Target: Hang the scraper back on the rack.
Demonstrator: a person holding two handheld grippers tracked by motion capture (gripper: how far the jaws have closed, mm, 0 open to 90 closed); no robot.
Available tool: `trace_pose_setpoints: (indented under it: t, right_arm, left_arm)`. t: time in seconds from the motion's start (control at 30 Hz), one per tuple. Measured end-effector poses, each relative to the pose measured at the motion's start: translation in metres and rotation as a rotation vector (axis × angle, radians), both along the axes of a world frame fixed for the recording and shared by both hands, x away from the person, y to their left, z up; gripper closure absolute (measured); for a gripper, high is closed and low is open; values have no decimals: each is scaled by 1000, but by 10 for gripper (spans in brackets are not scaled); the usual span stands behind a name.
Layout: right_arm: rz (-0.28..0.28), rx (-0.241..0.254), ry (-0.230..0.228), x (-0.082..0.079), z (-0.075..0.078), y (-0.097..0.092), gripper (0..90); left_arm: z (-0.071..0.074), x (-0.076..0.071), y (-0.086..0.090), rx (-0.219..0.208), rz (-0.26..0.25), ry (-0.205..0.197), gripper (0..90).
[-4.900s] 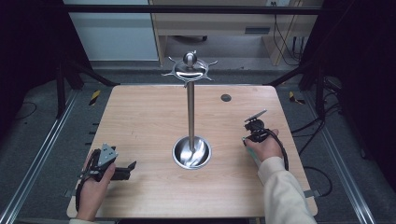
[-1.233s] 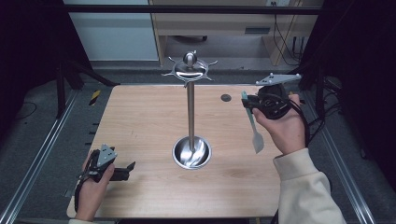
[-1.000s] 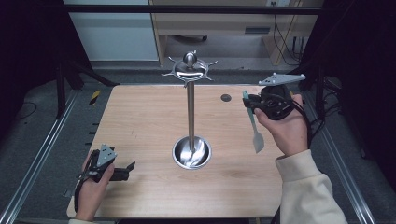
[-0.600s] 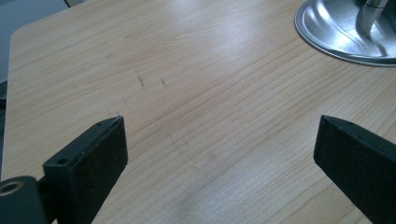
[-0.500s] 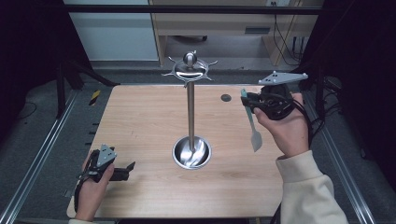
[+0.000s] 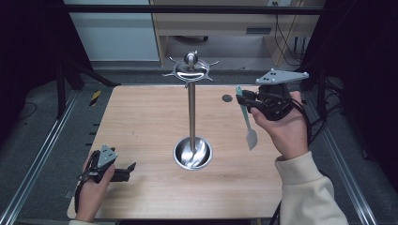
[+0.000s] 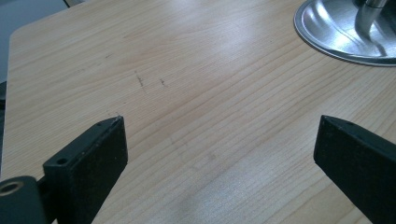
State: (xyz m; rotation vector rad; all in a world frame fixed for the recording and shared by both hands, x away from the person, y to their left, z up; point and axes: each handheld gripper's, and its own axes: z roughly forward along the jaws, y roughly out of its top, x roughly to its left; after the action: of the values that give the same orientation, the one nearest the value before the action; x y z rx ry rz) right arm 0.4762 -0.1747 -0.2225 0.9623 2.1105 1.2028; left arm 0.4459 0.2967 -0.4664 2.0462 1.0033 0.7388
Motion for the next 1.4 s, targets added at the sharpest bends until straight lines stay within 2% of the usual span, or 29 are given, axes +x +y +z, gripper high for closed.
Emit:
trace_pose_setpoints:
  t: [0.03,0.4,0.67,1.4]
  right_arm:
    - [10,6,-11,-1,2,1,745]
    - [47,50,-21,-7,9,6,745]
    - [67,63,-46,-13,17,10,744]
    - [117,93,-76,-24,30,22,744]
  left_arm:
    - [0,0,0,0,0,0,27]
    - [0,0,0,0,-2,0,27]
    - [0,0,0,-1,-1,-1,27]
    - [0,0,-1,0,-3,-1,27]
